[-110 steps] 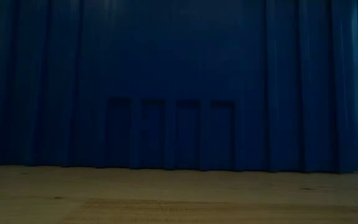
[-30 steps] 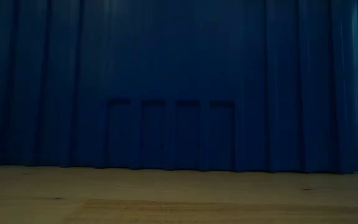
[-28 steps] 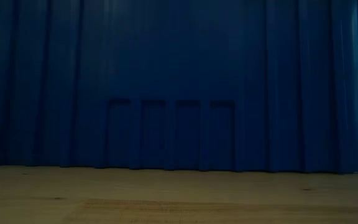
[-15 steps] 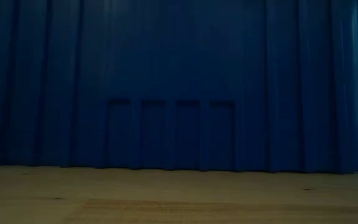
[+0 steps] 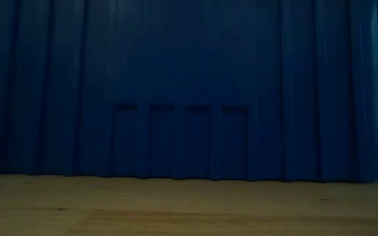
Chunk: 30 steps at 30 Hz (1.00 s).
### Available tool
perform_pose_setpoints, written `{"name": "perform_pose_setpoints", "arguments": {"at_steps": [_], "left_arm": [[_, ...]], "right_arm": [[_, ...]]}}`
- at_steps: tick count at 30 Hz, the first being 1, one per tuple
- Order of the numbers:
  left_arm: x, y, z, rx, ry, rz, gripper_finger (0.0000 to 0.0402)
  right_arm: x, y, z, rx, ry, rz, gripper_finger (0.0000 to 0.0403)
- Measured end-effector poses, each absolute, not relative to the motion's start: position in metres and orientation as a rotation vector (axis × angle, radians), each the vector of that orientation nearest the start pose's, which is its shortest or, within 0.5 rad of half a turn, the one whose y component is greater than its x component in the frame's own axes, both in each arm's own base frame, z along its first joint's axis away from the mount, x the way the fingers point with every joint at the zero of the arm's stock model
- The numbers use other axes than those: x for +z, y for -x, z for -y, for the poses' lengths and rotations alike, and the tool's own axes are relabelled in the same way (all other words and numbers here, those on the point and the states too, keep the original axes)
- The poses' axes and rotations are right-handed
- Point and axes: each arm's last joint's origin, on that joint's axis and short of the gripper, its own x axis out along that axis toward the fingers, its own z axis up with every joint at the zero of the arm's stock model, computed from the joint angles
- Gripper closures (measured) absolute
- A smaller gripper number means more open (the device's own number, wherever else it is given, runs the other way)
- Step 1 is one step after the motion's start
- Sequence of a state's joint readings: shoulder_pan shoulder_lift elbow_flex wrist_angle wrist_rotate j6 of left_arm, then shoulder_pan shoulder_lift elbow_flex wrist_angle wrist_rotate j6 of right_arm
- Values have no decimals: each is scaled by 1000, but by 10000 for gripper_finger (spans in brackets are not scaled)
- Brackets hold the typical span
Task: Pick and place slides into bin
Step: Return to Home Position
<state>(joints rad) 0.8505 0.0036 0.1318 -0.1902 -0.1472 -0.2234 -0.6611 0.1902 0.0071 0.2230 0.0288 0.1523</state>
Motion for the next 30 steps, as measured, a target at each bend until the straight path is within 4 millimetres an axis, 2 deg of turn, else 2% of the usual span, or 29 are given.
{"name": "perform_pose_setpoints", "arguments": {"at_steps": [10, 14, 22, 30], "left_arm": [[187, -54, -69, 1009, 238, 28, 225], [185, -54, -68, 1011, 247, 11, 225], [187, -54, -69, 1017, 239, 26, 225], [185, -55, -70, 1030, 206, 33, 225]], "right_arm": [[171, -73, 65, -743, -125, 113, 242], [170, -72, 65, -754, -140, 75, 242], [181, -68, 62, -757, -144, 36, 242], [181, -68, 62, -757, -144, 32, 242]]}}
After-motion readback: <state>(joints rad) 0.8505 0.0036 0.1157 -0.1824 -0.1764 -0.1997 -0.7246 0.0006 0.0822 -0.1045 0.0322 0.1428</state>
